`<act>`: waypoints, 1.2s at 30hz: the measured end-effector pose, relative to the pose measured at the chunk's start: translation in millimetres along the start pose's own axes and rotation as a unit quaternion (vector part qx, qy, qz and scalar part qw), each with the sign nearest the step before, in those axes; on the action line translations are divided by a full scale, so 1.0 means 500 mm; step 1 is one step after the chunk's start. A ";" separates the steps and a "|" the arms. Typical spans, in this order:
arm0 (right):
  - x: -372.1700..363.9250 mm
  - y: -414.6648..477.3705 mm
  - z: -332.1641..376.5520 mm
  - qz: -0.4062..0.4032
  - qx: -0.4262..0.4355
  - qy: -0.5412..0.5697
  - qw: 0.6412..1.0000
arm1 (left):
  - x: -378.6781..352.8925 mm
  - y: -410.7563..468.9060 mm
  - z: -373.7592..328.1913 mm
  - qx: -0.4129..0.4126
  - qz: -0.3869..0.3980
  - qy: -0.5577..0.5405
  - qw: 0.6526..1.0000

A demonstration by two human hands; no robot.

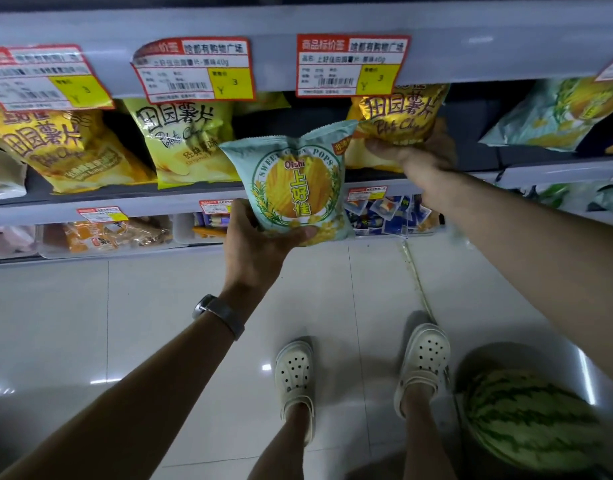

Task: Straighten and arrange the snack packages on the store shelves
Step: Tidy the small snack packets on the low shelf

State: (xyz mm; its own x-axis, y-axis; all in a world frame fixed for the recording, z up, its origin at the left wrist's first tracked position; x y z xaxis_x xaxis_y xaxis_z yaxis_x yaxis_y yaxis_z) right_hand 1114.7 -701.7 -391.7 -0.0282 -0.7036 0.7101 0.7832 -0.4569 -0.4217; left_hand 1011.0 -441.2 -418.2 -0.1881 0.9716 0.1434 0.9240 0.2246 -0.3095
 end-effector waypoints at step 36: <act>0.158 0.129 -0.170 0.059 0.053 0.034 0.996 | -0.233 0.174 -0.106 -0.075 0.091 0.027 0.993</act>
State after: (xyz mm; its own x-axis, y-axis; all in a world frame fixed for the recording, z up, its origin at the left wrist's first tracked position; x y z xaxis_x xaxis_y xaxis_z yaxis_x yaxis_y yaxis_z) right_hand 1110.3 -832.9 -410.8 0.0279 -0.7858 0.6178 0.8449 -0.3117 -0.4347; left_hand 1130.9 -538.8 -412.1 0.0006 0.9888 0.1490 0.9811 0.0282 -0.1912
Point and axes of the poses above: each hand's wrist, its own y-axis towards the middle knuckle, its own x-axis out of the back of the hand, z = x × y, the point moved 2 cm from there along y, towards the middle knuckle, and after that the axes turned 15 degrees about -y, right-handed, at the moved point
